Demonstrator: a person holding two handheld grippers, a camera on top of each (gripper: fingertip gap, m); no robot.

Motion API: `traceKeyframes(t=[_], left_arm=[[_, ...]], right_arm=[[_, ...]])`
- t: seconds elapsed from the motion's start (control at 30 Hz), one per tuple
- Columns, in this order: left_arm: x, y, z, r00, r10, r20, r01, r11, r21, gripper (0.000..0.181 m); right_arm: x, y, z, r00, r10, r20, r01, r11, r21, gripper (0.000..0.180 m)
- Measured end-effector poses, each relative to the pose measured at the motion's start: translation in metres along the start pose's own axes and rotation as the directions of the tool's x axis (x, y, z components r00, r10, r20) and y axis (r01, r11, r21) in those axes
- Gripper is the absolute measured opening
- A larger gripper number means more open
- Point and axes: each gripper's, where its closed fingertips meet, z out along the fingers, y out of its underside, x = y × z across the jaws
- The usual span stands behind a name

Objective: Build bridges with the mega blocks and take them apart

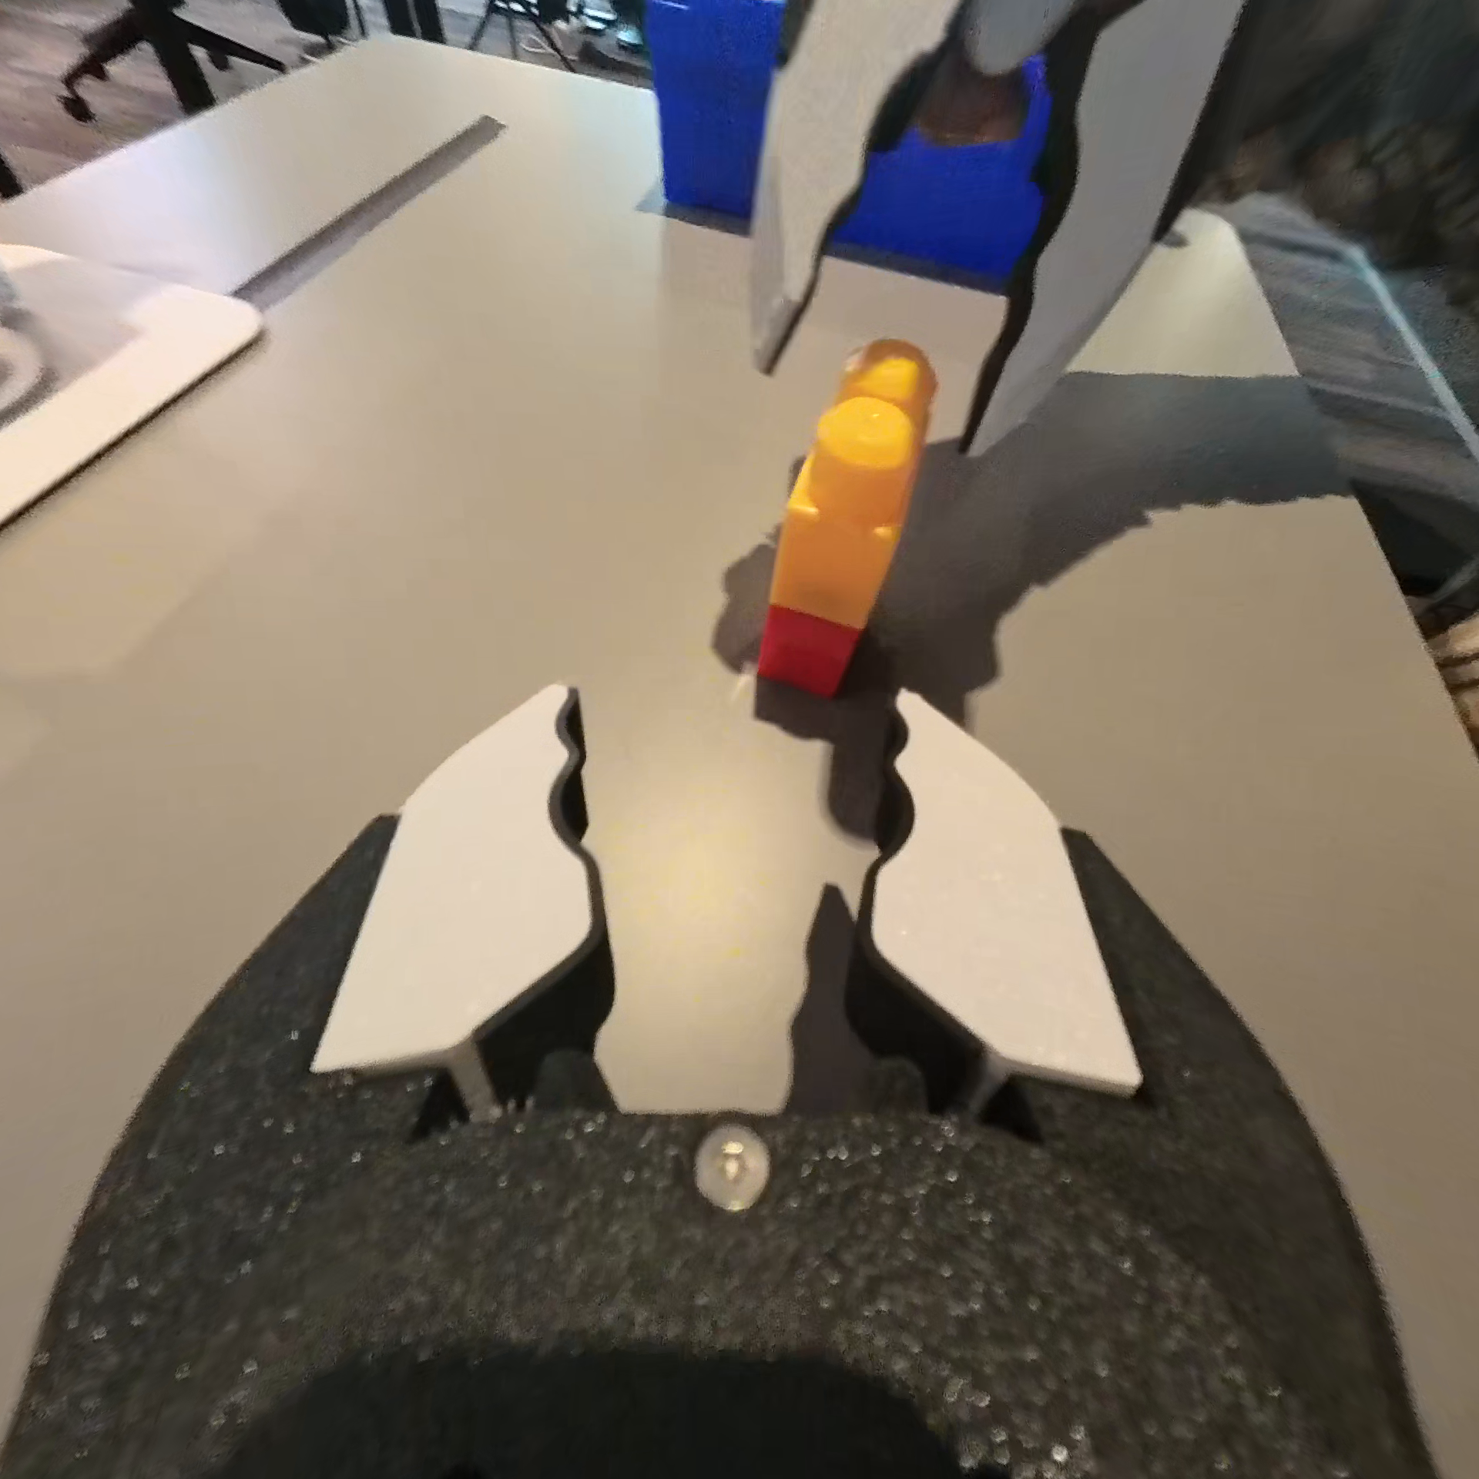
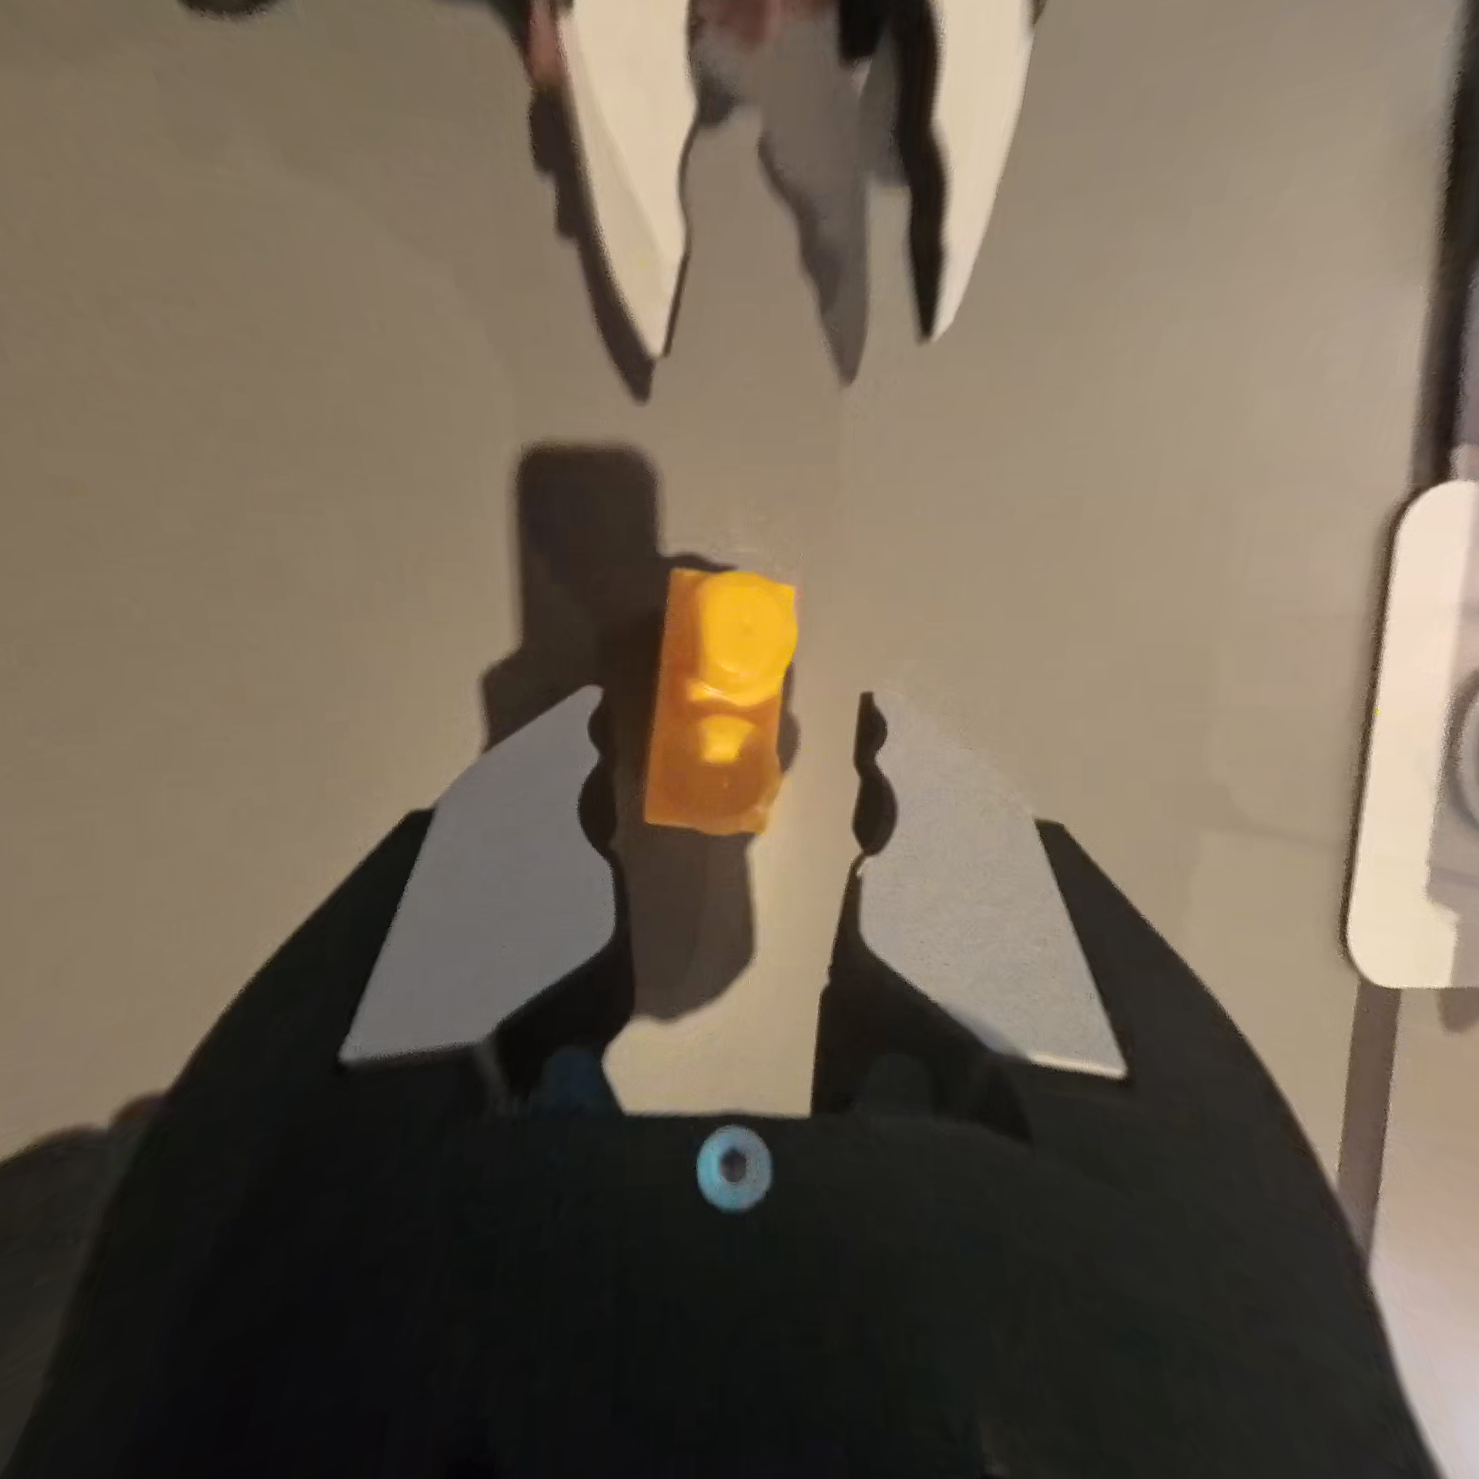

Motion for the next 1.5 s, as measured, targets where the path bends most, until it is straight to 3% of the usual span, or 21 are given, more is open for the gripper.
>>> traceKeyframes(t=[0.17, 0.23, 0.27, 0.47, 0.57, 0.67, 0.83, 0.97, 1.23, 1.5], left_arm=[[-0.015, 0.001, -0.012, 0.998, -0.034, 0.058, 0.032, 0.999, 0.035, 0.069], [-0.018, 0.003, -0.012, 0.997, -0.031, 0.072, 0.029, 0.999, 0.025, 0.069], [-0.019, 0.004, -0.012, 0.997, -0.029, 0.077, 0.027, 0.999, 0.021, 0.069], [-0.019, -0.005, -0.014, 0.995, -0.009, 0.103, 0.003, 0.998, 0.062, 0.062], [-0.018, -0.014, -0.017, 0.993, -0.009, 0.115, -0.004, 0.994, 0.112, 0.06], [-0.016, -0.022, -0.019, 0.993, -0.007, 0.118, -0.013, 0.987, 0.163, 0.06], [-0.007, -0.033, -0.014, 0.996, -0.011, 0.091, -0.009, 0.978, 0.21, 0.059], [-0.001, -0.034, -0.002, 0.995, -0.001, 0.1, -0.019, 0.979, 0.201, 0.059], [0.01, -0.054, 0.013, 0.988, -0.019, 0.152, -0.026, 0.956, 0.293, 0.058], [0.012, -0.055, 0.037, 0.988, -0.037, 0.153, -0.007, 0.959, 0.282, 0.057]], right_arm=[[-0.004, 0.012, 0.024, 0.996, 0.064, 0.067, -0.046, 0.97, -0.239, 0.07], [-0.007, 0.015, 0.034, 0.991, 0.093, 0.101, -0.06, 0.957, -0.285, 0.057], [-0.011, 0.018, 0.038, 0.984, 0.114, 0.134, -0.068, 0.948, -0.31, 0.037], [-0.009, 0.018, 0.022, 0.987, 0.092, 0.129, -0.047, 0.946, -0.32, 0.037], [0.002, 0.022, -0.029, 0.995, 0.067, 0.07, -0.045, 0.96, -0.276, 0.037], [0.022, 0.056, -0.107, 0.999, 0.026, -0.035, -0.035, 0.961, -0.276, 0.036], [0.05, 0.18, -0.244, 0.973, 0.056, -0.225, -0.145, 0.905, -0.401, 0.037], [0.044, 0.273, -0.291, 0.968, 0.115, -0.221, -0.2, 0.889, -0.412, 0.037], [0.035, 0.385, -0.254, 0.966, 0.234, -0.108, -0.258, 0.881, -0.397, 0.037], [0.046, 0.41, -0.213, 0.97, 0.239, -0.03, -0.233, 0.897, -0.377, 0.037]])
